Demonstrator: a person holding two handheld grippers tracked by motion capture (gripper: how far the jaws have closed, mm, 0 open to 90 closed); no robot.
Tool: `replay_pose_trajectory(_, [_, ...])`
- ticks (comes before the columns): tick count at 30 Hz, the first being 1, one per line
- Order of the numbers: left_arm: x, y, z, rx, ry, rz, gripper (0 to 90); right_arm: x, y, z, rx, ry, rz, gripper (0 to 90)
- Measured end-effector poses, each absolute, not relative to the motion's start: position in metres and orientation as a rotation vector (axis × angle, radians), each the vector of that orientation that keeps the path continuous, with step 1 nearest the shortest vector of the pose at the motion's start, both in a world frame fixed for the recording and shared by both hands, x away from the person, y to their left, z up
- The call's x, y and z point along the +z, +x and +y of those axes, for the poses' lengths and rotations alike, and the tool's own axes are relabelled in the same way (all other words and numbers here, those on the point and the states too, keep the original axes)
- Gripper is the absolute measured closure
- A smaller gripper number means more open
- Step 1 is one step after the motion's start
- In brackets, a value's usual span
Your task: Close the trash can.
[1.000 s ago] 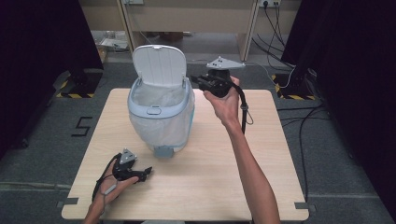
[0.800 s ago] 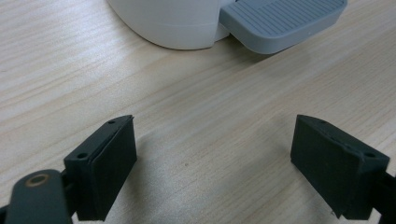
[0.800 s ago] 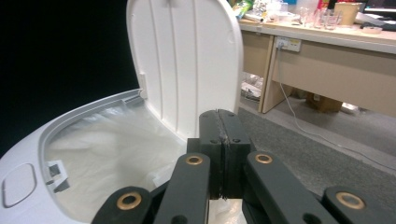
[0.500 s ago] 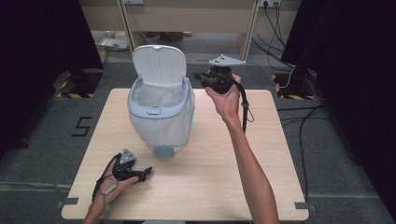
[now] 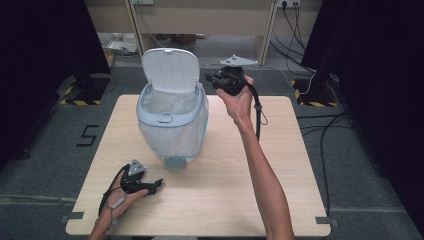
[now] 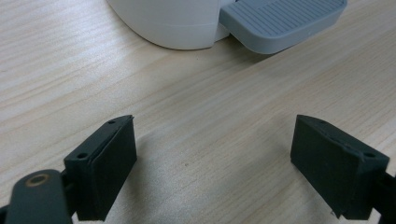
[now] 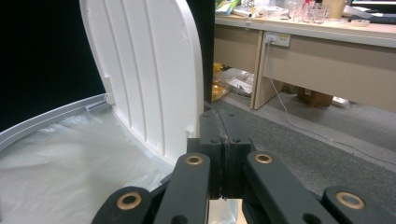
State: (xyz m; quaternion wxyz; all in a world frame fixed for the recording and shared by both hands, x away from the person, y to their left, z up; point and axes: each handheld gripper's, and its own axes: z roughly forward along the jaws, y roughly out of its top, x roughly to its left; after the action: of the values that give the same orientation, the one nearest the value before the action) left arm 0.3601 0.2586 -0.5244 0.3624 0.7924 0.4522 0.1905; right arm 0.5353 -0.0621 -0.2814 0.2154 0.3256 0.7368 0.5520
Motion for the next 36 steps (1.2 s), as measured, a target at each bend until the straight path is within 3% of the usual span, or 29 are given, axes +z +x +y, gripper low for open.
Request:
replay_pose_trajectory(19, [-0.524,0.36,0.259,0.49,2.039,1.166,13.3,-0.276,0.57,-0.046,1.632,0.895,2.058,89.7])
replay_pose_trajectory(36, [-0.524,0.36,0.259,0.491,2.04,1.166,13.2,-0.273,0.552,-0.052,1.707,0.769,2.132,89.8])
